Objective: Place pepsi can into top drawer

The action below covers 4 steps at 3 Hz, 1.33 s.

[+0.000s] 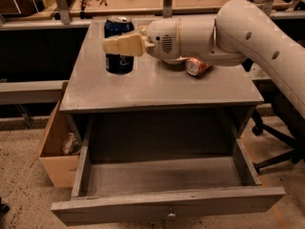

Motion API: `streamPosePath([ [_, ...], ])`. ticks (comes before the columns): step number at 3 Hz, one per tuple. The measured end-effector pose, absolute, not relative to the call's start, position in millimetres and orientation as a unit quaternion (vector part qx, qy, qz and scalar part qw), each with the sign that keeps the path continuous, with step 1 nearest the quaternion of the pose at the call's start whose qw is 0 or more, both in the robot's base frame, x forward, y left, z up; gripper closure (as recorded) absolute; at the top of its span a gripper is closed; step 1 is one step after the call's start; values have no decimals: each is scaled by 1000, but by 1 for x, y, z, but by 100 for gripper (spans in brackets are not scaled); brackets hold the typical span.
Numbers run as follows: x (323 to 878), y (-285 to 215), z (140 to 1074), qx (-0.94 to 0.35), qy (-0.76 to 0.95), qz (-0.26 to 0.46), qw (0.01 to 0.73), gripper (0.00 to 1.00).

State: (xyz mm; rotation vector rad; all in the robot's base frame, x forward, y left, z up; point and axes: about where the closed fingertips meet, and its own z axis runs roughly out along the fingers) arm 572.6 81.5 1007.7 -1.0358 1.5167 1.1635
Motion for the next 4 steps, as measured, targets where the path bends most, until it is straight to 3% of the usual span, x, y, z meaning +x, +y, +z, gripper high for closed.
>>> streamPosePath([
  [2, 542, 94, 1010, -431, 590, 482, 484, 100],
  [4, 459, 100, 955, -441, 596, 488, 461, 100],
])
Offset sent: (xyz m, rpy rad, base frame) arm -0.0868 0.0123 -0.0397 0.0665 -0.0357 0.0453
